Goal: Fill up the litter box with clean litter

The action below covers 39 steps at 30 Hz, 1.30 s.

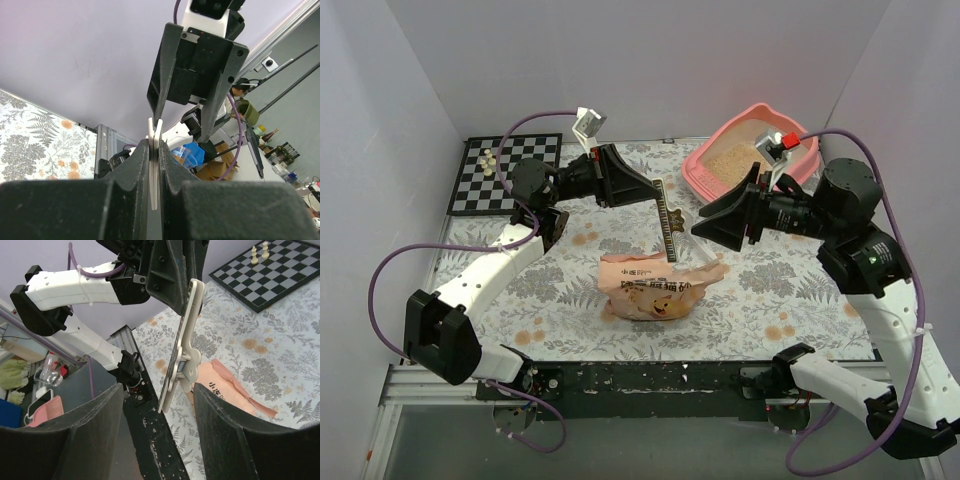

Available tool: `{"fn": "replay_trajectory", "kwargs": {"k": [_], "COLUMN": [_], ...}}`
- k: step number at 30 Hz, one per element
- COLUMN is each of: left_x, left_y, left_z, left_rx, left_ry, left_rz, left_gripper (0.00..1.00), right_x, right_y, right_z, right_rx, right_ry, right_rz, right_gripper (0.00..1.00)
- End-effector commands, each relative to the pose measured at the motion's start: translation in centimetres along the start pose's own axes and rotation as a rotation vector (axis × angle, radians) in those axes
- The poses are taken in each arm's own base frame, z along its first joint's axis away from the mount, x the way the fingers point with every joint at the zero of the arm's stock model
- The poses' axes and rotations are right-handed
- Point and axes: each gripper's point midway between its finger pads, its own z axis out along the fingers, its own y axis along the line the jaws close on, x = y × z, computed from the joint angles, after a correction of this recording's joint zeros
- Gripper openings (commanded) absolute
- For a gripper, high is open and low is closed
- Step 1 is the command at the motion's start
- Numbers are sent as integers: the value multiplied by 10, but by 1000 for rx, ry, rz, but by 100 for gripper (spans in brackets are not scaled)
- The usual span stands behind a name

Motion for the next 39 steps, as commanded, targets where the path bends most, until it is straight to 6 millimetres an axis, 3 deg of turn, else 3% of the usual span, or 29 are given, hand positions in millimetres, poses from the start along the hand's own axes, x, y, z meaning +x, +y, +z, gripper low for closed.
{"fn": "replay_trajectory", "kwargs": {"k": [1,22,27,30,31,32,33,35,39], "left_x": [-11,-10,-8,-8,-7,-6,-4,0,19], "left_y": [-15,-23,-22,-23,-23,-22,-23,-24,-12], "left_z": [0,-2,-2,-3,-4,-4,-5,-7,-14], "left_rx": [4,20,17,18,19,18,20,26,-27], "left_ry": [-29,-20,-20,-24,-24,-24,-23,-10,41], "left_rz": [32,32,25,26,24,21,20,14,17], "left_gripper": [0,0,0,0,0,0,0,3,21], "right_x": [-2,6,11,12,13,13,13,12,0], "right_y": [-3,-10,-15,-18,-21,-25,-31,-38,-38], "right_z": [10,27,29,32,34,35,36,35,23], "right_rx": [-34,-102,-96,-90,-84,-62,-23,21,96], "right_ry": [-13,-21,-16,-16,-13,-13,-11,-7,-15], "right_rz": [29,114,136,144,153,163,172,162,63], "right_gripper": [65,63,58,46,31,10,2,1,1]}}
